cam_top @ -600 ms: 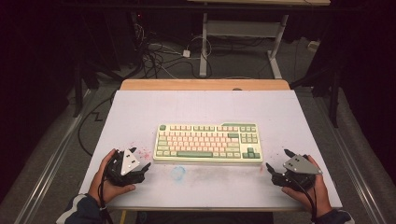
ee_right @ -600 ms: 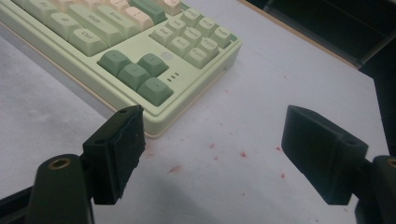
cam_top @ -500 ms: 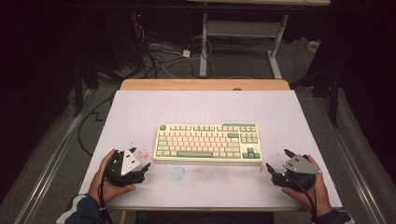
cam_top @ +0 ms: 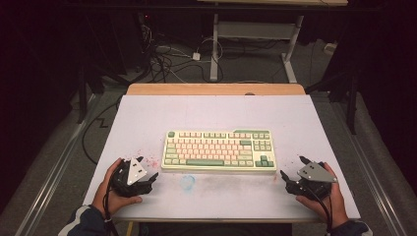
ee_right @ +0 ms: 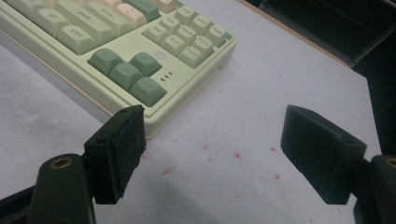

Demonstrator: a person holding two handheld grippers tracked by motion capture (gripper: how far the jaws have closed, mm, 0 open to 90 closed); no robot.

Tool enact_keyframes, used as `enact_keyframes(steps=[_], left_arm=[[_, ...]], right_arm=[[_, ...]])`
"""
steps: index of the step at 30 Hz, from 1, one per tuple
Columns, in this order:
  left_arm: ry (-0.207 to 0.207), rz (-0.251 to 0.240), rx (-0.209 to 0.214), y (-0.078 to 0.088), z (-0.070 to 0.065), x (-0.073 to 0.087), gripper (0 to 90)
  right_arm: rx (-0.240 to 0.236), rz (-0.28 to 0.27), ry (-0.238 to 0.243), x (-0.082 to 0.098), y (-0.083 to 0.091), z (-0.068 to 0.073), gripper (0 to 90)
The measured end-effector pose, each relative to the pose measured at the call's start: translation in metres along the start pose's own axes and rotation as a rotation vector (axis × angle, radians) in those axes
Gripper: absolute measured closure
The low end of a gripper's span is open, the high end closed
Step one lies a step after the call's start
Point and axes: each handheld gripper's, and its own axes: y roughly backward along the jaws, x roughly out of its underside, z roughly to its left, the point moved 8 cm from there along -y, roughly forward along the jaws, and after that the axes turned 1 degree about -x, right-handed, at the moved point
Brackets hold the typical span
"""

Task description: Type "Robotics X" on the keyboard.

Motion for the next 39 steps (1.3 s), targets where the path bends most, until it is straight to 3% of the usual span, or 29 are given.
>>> enact_keyframes(steps=[4,9,11,13,14,15,16,17,18,19,22,33,39], left_arm=[[0.007,-0.002,0.0,-0.004,0.001,-0.001,24.9],[0.007,0.002,-0.002,-0.014,0.002,-0.004,24.9],[0.019,-0.005,0.007,-0.018,0.001,-0.008,24.9],[0.023,-0.009,0.01,-0.023,0.0,-0.01,24.8],[0.029,-0.011,0.014,-0.025,0.0,-0.011,24.8],[0.039,-0.017,0.017,-0.026,-0.001,-0.014,23.6],[0.047,-0.026,0.021,-0.027,-0.001,-0.017,23.6],[0.07,-0.034,0.031,-0.027,-0.002,-0.021,23.0],[0.095,-0.045,0.044,-0.028,-0.003,-0.026,23.0],[0.105,-0.056,0.053,-0.028,-0.004,-0.03,22.7],[0.111,-0.068,0.071,-0.032,-0.008,-0.038,22.3],[0.128,-0.061,0.106,-0.05,-0.013,-0.055,24.1],[0.085,-0.04,0.113,-0.057,-0.021,-0.054,25.7]], right_arm=[[-0.059,-0.001,-0.044,-0.001,-0.003,0.003,28.7],[-0.125,-0.023,-0.048,-0.013,-0.01,0.012,37.4],[-0.148,-0.021,-0.047,-0.016,-0.013,0.017,46.8],[-0.154,-0.016,-0.044,-0.018,-0.015,0.019,49.3],[-0.163,-0.017,-0.042,-0.02,-0.017,0.02,54.3],[-0.201,-0.019,-0.046,-0.026,-0.019,0.024,63.8],[-0.201,-0.019,-0.046,-0.026,-0.019,0.024,63.8],[-0.221,-0.017,-0.036,-0.032,-0.021,0.027,72.4],[-0.221,-0.017,-0.036,-0.032,-0.021,0.027,72.4],[-0.244,-0.02,-0.02,-0.04,-0.025,0.032,80.0],[-0.278,-0.02,0.003,-0.053,-0.033,0.039,87.8],[-0.349,0.015,0.064,-0.08,-0.072,0.062,90.0],[-0.368,0.046,0.08,-0.076,-0.078,0.069,90.0]])
